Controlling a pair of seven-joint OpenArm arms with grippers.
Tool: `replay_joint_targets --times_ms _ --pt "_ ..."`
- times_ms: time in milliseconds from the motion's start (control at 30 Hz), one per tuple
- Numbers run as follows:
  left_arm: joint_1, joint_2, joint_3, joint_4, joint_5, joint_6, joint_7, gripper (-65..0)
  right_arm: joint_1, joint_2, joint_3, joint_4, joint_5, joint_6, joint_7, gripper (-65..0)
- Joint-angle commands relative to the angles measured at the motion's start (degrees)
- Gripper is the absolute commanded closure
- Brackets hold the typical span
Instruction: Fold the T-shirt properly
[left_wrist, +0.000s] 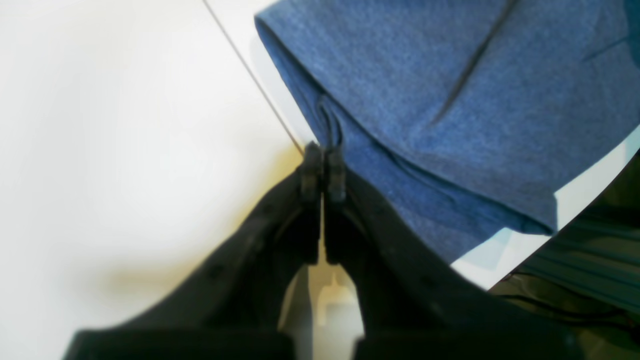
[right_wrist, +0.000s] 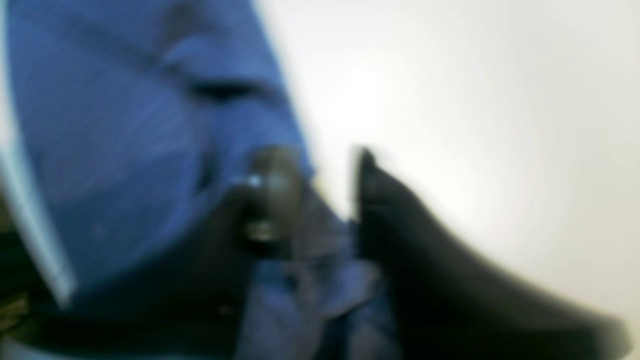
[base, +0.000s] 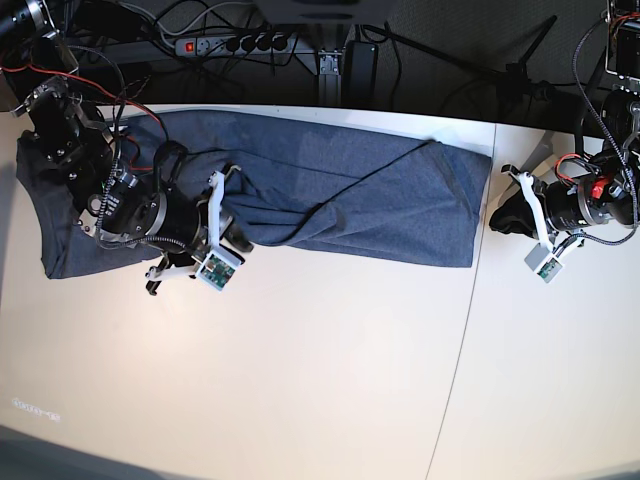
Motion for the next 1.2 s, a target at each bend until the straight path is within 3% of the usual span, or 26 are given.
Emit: replay_joint_targets --times_ms 0,267,700,833,967,1167 --pt "-0.9 -1.0 -0.6 0.6 -0.8 -1.6 -1.2 -1.3 0.8 -0.2 1.0 0.0 -0.3 -1.2 1.0 0.0" --pt "-0.9 -1.0 -0.6 0.6 -0.8 -1.6 -1.6 -1.3 0.6 -5.4 1.0 -7.5 -3.1 -1.1 1.3 0.0" --pt "-0.9 -0.9 -0.6 0.6 -0.9 -1.6 -5.4 -1.3 -4.7 -5.6 1.9 -7.2 -3.9 -0.9 3.7 0.0" --pt "-0.9 0.2 -0.6 0.6 -2.6 -1.6 -5.8 -0.6 -4.7 -5.6 7.8 -4.3 -3.8 -1.4 4.3 0.0" --pt "-0.7 2.1 -0.6 0.6 -2.6 -1.6 -5.5 0.0 -5.1 -5.6 16.7 -3.5 1.1 -1.4 1.2 0.0" --pt "-0.3 3.4 -0.6 0.6 -2.6 -1.6 -5.4 0.0 -14.7 -5.4 25.4 -2.9 3.5 -1.3 -0.1 0.0"
